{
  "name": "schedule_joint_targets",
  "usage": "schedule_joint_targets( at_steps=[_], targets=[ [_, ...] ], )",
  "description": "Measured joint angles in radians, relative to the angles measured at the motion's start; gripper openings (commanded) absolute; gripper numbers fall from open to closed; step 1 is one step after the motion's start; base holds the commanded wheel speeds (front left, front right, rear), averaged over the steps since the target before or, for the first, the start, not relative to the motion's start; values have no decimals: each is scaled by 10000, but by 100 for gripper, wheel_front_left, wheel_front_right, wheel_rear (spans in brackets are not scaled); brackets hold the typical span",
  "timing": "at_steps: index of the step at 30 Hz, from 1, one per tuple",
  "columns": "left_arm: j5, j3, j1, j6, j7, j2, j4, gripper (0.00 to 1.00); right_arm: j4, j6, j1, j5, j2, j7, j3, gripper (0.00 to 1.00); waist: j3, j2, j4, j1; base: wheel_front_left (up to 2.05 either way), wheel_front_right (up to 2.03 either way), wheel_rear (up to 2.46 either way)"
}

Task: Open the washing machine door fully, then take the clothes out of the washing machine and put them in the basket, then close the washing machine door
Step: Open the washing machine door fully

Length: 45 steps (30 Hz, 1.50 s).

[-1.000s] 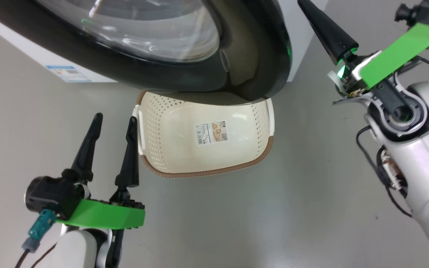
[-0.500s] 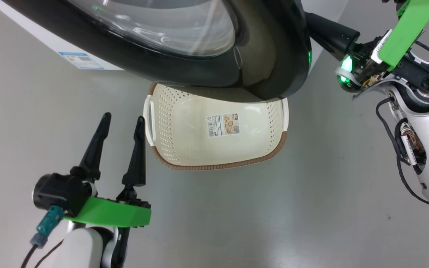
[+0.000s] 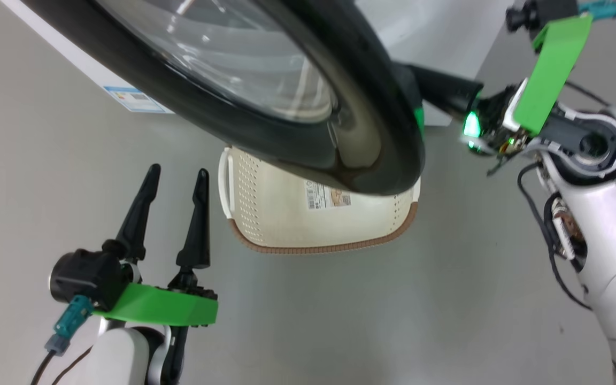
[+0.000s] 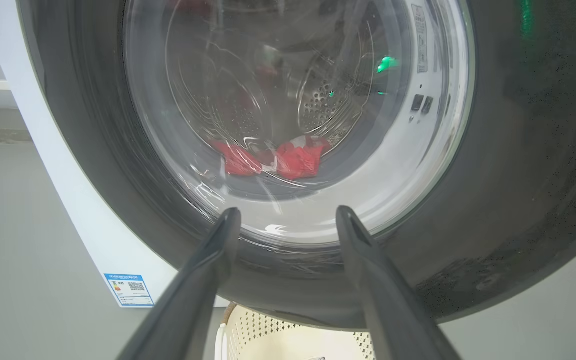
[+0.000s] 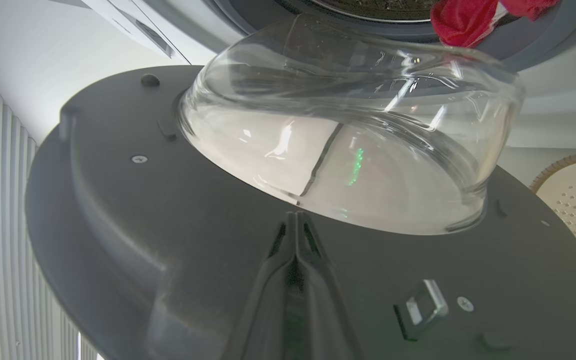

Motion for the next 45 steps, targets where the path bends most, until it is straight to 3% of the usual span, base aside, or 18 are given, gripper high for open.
schedule_joint_targets(
  at_steps=[19,28,45],
  targets=[
    [-276,15,521,261,0,0,125,100,123,-2,1803,-581,583,867,67,0,-1531,0,771,0,0,0,0],
    [-276,71,948,261,0,6,305,100,334,-2,2569,-600,940,882,230,0,-2373,0,1141,0,0,0,0],
    [-155,81,1519,163,0,56,637,100,986,-2,3173,-178,1043,349,1166,0,-3537,0,2116,0,0,0,0]
  ],
)
